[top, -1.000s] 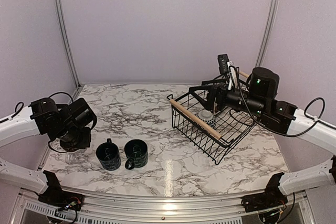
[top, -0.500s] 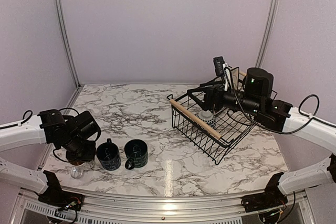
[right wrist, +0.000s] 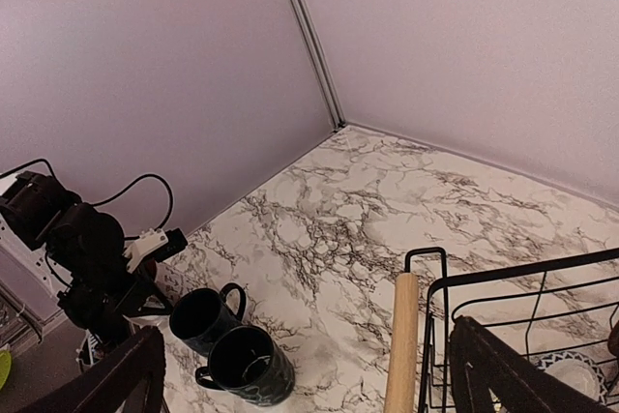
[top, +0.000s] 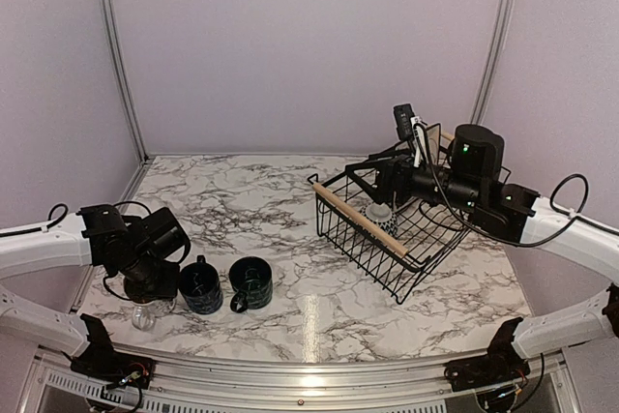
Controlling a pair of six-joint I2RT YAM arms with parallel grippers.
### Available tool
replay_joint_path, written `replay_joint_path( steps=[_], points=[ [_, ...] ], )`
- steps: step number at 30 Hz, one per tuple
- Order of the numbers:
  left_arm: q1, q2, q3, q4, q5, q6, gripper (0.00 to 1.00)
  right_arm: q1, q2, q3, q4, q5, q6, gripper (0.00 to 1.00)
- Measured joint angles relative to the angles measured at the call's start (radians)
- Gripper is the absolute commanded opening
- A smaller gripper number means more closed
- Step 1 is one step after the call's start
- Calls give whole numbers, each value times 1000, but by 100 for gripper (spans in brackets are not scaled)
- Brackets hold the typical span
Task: Unload the mixed dishes from the dish rack
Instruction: Place the cup at the center of the board, then grab the bowl from the dish rack.
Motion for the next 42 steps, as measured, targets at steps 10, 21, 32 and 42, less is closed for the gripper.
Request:
replay_joint_path(
  steps=[10, 21, 32, 42],
  points=[
    [1, -32, 9, -8, -34, 8, 51, 0, 0, 0, -1, 0, 0, 98],
    [1, -126, 106, -48, -105, 14, 70, -5, 16, 98, -194, 189, -72, 99],
    [1, -245, 235, -54, -185, 83, 94, -144, 127, 247, -490, 458, -122, 98],
    [1, -276, 343, 297, -170, 313, 99, -268, 411, 277, -681, 410, -99, 99]
  ],
)
